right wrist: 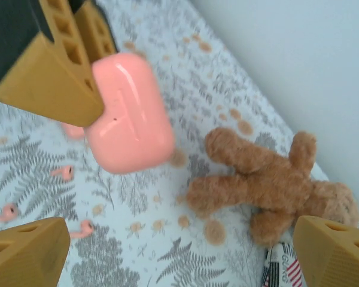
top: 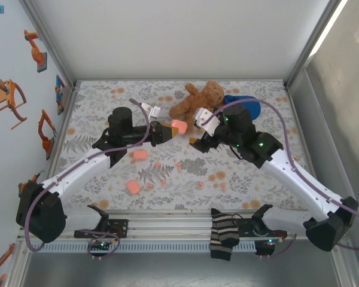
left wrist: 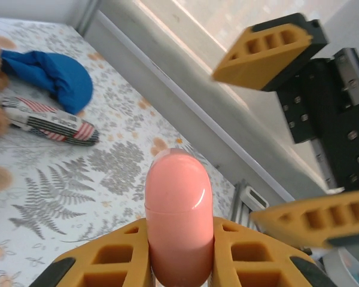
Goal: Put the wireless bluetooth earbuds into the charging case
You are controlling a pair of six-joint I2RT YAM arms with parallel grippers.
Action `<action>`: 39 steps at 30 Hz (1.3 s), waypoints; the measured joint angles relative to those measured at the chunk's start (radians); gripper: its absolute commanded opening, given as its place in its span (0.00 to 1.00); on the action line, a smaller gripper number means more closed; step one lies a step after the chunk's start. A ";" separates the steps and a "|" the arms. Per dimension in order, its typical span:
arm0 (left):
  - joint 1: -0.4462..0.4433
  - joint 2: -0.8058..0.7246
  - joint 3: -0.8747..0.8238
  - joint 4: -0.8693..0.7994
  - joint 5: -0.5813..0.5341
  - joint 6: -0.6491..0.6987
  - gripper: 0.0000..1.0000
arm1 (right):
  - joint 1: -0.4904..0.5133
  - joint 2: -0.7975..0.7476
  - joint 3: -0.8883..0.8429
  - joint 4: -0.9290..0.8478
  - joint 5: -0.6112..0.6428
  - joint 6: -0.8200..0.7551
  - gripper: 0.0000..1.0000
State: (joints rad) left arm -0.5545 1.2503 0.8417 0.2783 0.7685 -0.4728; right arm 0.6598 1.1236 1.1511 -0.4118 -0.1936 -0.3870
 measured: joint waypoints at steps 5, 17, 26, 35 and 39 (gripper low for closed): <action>0.070 -0.073 -0.105 0.109 -0.048 0.005 0.01 | -0.135 -0.077 -0.085 0.179 -0.200 0.179 0.97; 0.077 -0.192 -0.340 0.542 -0.182 0.110 0.00 | -0.161 0.032 -0.221 0.636 -0.484 0.577 0.96; 0.077 -0.143 -0.333 0.737 -0.048 0.158 0.00 | -0.154 0.099 -0.231 0.820 -0.568 0.680 0.96; 0.079 0.078 -0.290 1.003 0.108 0.022 0.00 | -0.068 0.105 -0.227 0.755 -0.573 0.595 0.96; 0.080 0.094 -0.269 1.040 0.155 -0.006 0.00 | -0.067 0.108 -0.227 0.731 -0.570 0.570 0.96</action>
State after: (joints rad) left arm -0.4744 1.3441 0.5728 1.3178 0.9234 -0.4786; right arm 0.5926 1.2312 0.9237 0.3195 -0.7639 0.1825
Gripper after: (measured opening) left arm 0.222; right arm 0.959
